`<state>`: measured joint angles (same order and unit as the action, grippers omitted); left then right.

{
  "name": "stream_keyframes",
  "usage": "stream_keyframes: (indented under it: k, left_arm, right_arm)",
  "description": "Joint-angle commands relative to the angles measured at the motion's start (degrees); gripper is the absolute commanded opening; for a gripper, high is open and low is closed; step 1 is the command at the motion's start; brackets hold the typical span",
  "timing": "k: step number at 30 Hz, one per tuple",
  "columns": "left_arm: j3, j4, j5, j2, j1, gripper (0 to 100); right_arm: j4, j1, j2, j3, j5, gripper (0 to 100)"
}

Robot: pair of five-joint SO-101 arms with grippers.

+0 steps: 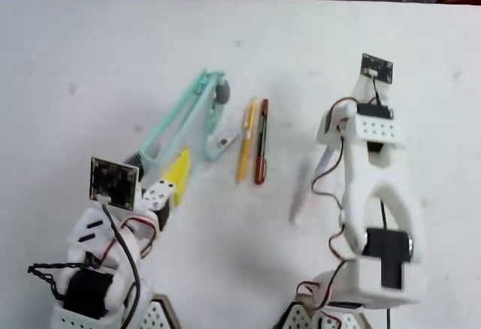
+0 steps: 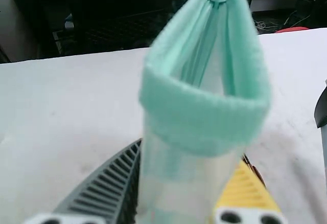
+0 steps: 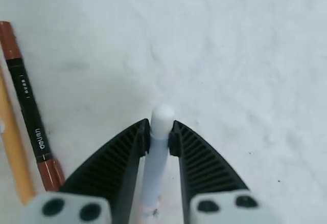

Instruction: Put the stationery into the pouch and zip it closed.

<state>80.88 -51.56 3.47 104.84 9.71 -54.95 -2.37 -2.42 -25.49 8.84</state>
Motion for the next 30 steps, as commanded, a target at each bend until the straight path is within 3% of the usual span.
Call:
stream_keyframes:
  k: [1, 9, 21, 30]
  left_arm:
    - [0.09, 1.32, 0.44, -0.40, 0.31, 19]
    - [0.09, 1.32, 0.44, -0.40, 0.31, 19]
    - [0.00, 1.32, 0.44, -0.40, 0.31, 19]
    - [0.00, 1.32, 0.44, -0.40, 0.31, 19]
  right_arm:
    - [5.76, 1.98, -9.71, -6.07, -1.14, 1.6]
    - [17.19, 6.64, -29.76, -24.00, -6.77, 1.6]
    - [16.22, 9.80, -41.19, -26.20, -6.95, 1.6]
    - [7.08, 16.75, -56.84, -19.52, -14.42, 1.6]
